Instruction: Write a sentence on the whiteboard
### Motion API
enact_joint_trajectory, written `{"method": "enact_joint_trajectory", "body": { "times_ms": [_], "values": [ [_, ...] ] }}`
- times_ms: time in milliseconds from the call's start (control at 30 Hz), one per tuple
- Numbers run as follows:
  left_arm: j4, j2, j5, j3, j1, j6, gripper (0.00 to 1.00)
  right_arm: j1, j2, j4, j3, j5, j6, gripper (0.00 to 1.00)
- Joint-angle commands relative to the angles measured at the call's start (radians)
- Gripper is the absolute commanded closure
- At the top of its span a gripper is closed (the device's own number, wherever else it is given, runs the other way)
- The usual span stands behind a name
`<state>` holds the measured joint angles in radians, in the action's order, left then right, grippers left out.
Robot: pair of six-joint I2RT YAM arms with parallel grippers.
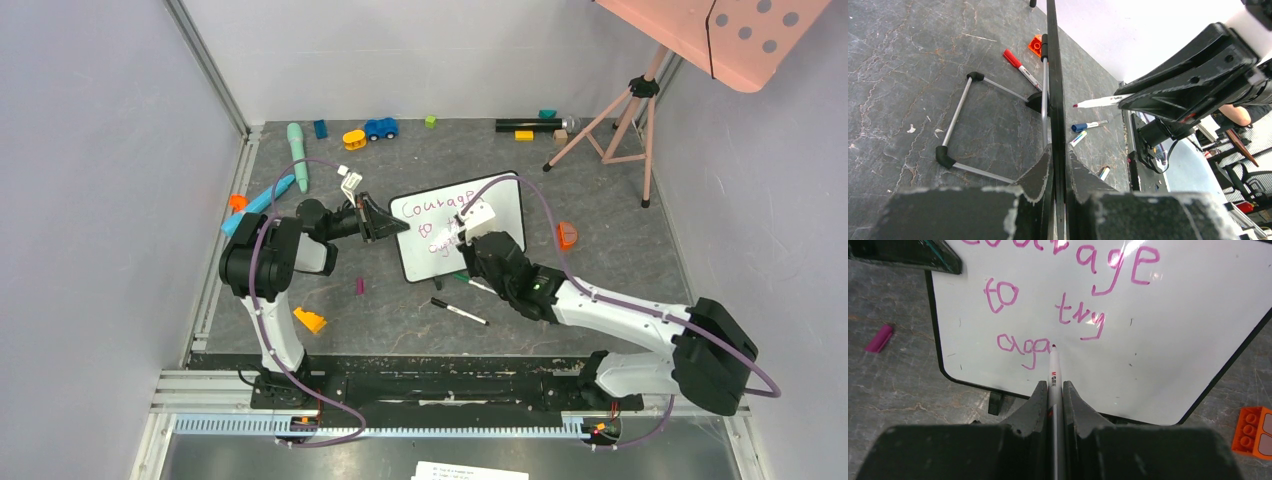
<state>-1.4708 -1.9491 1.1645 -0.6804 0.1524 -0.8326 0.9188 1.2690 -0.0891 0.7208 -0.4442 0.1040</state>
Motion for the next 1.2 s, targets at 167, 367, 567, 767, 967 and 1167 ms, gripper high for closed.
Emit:
{"method": "enact_joint_trajectory", "body": {
  "times_ms": [167,367,567,767,967,1167],
  "values": [
    [-0.086,0.059,0.024,-0.001,0.003,-0.010,0.98,-0.018,-0.026,-0.025,0.017,-0.006,-0.005,1.00],
    [-0.086,0.059,0.025,-0.002,0.003,-0.010,0.98,-0.026,0.010,-0.039,0.040,-0.009,-0.015,1.00],
    [-0.086,0.059,0.024,-0.001,0.003,-0.010,0.98,-0.030,0.035,-0.053,0.052,-0.003,-0.019,1.00],
    [-0.086,0.058,0.023,-0.002,0.003,-0.010,0.98,-0.033,0.039,-0.060,0.057,-0.008,-0.024,1.00],
    [-0.086,0.058,0.023,-0.001,0.003,-0.010,0.98,-0.036,0.039,-0.064,0.060,-0.007,-0.026,1.00],
    [-0.086,0.058,0.023,-0.002,0.003,-0.010,0.98,-0.038,0.056,-0.069,0.071,-0.007,-0.029,1.00]
  ]
}}
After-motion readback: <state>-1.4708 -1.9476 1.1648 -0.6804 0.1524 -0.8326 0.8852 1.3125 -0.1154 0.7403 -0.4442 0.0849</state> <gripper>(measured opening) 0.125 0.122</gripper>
